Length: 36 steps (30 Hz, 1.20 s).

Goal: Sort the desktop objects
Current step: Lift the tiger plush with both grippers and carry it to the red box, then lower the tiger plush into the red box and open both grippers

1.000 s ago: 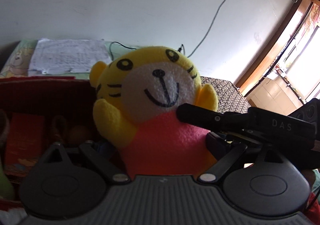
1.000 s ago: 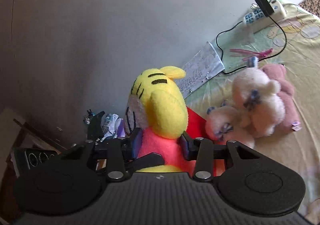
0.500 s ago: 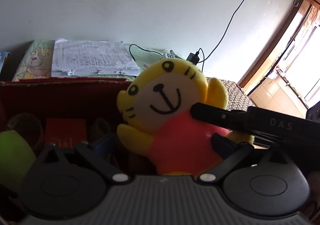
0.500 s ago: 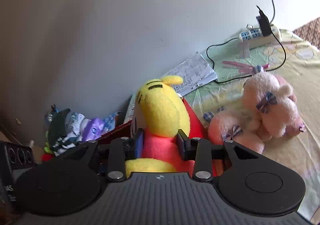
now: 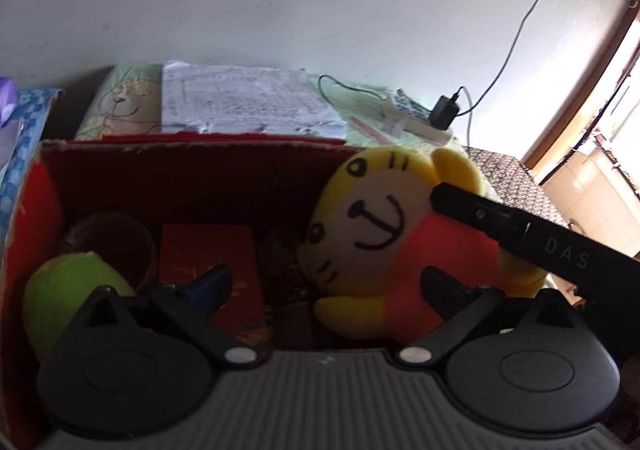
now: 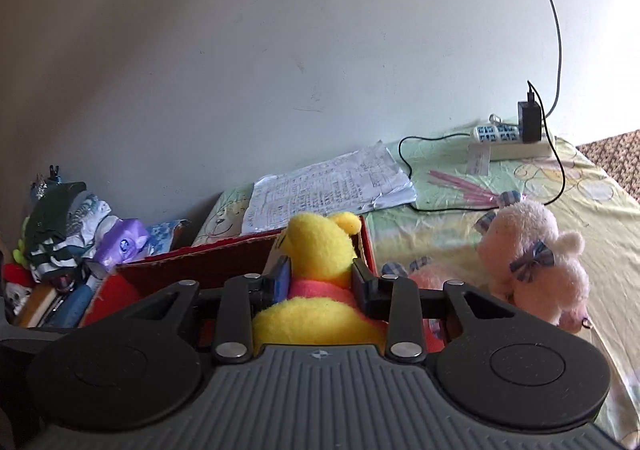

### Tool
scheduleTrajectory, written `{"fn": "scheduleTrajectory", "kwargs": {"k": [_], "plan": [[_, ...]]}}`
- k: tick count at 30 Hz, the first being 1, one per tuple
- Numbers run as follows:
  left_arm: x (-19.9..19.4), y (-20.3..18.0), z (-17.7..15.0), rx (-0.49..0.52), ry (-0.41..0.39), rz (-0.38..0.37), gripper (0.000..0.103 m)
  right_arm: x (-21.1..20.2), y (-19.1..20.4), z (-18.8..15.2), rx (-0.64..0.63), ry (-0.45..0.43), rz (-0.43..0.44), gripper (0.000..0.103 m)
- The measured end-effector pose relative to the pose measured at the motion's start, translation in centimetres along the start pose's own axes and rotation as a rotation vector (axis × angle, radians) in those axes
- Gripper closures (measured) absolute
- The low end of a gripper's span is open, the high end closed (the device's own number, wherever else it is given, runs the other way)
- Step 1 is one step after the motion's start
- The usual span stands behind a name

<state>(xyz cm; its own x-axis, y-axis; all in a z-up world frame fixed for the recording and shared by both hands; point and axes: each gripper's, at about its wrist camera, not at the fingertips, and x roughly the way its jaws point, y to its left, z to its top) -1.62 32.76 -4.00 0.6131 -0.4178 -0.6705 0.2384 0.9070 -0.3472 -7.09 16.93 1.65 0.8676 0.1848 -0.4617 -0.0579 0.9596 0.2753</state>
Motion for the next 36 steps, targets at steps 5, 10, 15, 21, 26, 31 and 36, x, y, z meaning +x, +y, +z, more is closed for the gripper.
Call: {"fn": "scheduleTrajectory", "kwargs": {"k": [5,10,15,21,26,31,36], "plan": [[1.1,0.6,-0.2,0.005,0.038,0.042,0.003,0.2,0.2,0.2,-0.003,0.036,0.021,0.068],[1.4,-0.2,-0.5,0.059,0.061,0.092,0.003,0.0,-0.2,1.3,0.043,0.127,0.037,0.068],[1.1,-1.1,0.4,0.050,0.049,0.065,0.011,-2.3,0.7,0.9,0.021,-0.020,0.089,0.080],[1.7,-3.4,1.2,0.143,-0.009,0.156,0.011,-1.8,1.5,-0.3,-0.080,-0.098,0.077,0.080],[3.7,-2.9,1.1,0.131,0.084,0.171,0.014,-1.7,1.8,-0.4,-0.051,-0.053,0.097,0.080],[2.8,-1.8,0.4,0.126,0.087,0.204,0.014,-0.9,-0.2,-0.3,0.163,0.080,0.131,0.080],[3.1,-0.7,1.0,0.065,0.104,0.164,0.014,-0.1,-0.6,-1.4,0.140,0.094,0.013,0.081]]}}
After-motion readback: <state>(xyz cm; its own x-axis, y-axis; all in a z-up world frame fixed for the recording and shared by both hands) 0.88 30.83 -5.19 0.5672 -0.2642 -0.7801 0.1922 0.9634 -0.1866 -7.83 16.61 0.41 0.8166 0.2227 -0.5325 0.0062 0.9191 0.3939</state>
